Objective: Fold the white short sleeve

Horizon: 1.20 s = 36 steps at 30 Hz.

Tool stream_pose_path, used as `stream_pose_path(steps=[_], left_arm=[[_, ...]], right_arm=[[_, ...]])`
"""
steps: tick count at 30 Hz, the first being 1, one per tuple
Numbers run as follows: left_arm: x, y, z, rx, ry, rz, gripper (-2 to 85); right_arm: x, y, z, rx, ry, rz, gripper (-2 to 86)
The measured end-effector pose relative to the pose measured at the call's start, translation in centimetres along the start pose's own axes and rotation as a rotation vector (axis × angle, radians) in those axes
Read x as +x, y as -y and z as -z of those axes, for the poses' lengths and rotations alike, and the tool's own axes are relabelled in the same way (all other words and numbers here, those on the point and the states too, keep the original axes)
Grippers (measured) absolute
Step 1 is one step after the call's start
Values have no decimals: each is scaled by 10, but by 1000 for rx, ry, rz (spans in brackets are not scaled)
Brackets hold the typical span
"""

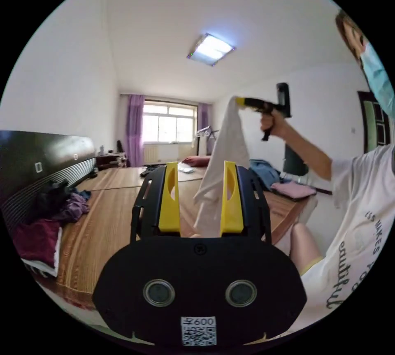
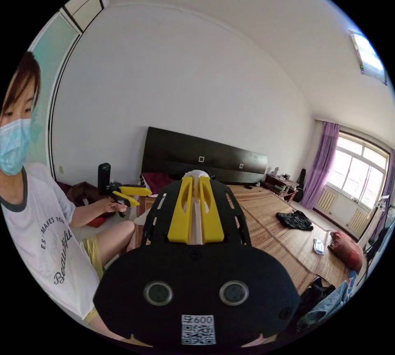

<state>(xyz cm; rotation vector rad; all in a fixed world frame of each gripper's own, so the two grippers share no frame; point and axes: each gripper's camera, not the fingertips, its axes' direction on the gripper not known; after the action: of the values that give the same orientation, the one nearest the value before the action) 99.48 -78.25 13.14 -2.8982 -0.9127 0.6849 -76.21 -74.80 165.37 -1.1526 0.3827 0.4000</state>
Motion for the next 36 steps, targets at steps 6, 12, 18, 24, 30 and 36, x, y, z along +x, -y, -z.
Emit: stream_pose_path(steps=[6,12,18,24,30,36], left_arm=[[63,-34,-42,-106,245,-179,134],[33,-47,12,38,366,-66,19],[27,-44,50,-47,117,24,103],[99,-79,43,-112,88,77,155],[153,-107,11,-315,468,-157,143],[97,-117,42,-304,420,13,41]], right_arm=[[22,-70,21,-75,35,2,-8],[61,-150,78,-102,86,-19,-8],[112,-219,136,-74,90,-132,-8],[164,-283,187,29,121,-431,-8],[203,-338,237,69,194,-550,-8],[218,-404,314,58,94,-549,-7]])
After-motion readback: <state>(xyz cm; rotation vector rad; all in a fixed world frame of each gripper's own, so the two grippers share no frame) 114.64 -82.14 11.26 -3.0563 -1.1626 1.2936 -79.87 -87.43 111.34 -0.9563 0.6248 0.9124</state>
